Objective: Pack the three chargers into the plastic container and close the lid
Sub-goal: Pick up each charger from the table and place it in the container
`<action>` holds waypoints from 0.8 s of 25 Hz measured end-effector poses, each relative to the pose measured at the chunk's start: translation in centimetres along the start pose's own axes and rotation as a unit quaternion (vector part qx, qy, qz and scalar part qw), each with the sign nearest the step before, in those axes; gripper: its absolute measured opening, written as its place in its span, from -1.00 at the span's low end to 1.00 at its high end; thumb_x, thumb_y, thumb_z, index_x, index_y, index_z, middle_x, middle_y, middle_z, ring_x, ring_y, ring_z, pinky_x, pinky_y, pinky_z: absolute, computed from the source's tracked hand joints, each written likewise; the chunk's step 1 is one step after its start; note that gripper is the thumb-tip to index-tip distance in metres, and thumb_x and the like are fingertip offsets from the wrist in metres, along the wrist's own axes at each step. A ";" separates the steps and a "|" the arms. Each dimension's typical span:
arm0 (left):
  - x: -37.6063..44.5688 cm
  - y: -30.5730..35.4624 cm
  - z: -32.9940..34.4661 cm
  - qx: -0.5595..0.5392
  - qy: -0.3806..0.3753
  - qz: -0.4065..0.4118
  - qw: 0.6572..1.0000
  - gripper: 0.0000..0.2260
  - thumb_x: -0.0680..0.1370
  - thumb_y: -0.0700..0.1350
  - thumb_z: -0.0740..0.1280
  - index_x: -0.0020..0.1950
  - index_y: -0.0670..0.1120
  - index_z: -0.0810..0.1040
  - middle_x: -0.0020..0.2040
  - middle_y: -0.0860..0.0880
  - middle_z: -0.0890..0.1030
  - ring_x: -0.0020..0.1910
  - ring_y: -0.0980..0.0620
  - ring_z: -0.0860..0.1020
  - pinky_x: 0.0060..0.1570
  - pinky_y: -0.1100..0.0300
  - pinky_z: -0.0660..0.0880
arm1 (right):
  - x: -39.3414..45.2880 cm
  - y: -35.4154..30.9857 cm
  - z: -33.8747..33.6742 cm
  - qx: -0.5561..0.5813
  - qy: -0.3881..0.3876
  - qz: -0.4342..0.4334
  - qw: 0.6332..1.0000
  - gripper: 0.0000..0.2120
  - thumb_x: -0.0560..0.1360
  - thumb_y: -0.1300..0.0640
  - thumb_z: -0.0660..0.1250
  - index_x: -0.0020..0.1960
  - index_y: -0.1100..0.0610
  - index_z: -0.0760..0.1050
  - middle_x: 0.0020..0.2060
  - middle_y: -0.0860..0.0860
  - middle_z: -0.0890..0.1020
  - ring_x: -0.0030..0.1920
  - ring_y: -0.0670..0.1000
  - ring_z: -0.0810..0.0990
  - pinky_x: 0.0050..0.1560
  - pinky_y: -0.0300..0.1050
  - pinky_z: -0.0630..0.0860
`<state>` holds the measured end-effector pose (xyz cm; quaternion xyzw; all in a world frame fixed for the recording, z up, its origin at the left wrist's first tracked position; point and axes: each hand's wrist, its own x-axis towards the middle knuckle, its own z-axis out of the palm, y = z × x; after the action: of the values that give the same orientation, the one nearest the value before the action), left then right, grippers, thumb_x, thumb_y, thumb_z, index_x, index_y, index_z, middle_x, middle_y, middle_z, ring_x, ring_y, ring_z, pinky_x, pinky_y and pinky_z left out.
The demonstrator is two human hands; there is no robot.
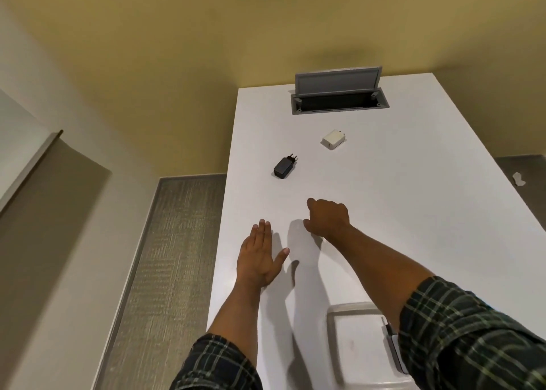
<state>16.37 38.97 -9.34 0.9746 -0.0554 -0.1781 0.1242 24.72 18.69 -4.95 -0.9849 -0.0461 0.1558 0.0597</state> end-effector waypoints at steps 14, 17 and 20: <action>4.8 -1.7 4.5 -0.032 0.109 -0.006 0.994 -0.32 0.68 0.21 0.04 0.68 -0.08 -0.08 0.69 -0.02 -0.08 0.67 -0.01 -0.09 0.62 0.04 -0.18 | 13.3 -1.2 -1.3 0.120 -0.001 0.030 0.992 -0.31 0.53 -0.09 0.34 0.57 -0.02 0.14 0.28 0.20 0.42 0.21 0.27 0.54 0.06 0.07 0.49; 4.8 -1.7 5.9 -0.036 0.168 -0.014 0.985 -0.35 0.67 0.21 0.04 0.68 -0.06 0.03 0.69 0.00 0.03 0.67 0.02 -0.02 0.63 0.00 -0.04 | 15.5 -1.7 -0.8 0.129 0.006 0.027 0.991 -0.32 0.54 -0.15 0.32 0.56 -0.05 0.13 0.27 0.21 0.42 0.17 0.28 0.56 -0.02 0.02 0.43; 5.2 -1.9 6.3 -0.030 0.163 -0.032 0.986 -0.34 0.66 0.27 -0.03 0.69 0.00 -0.02 0.69 0.05 0.00 0.67 0.06 -0.07 0.63 -0.03 -0.01 | 17.3 -2.3 -0.3 0.136 -0.018 0.022 0.990 -0.31 0.57 -0.20 0.26 0.59 -0.13 0.03 0.43 0.23 0.30 0.28 0.30 0.49 0.17 0.11 0.45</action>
<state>19.05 38.66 -17.29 0.9876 0.0021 -0.0226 0.1552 40.98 22.87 -9.61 -0.9654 -0.0035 0.1797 0.1891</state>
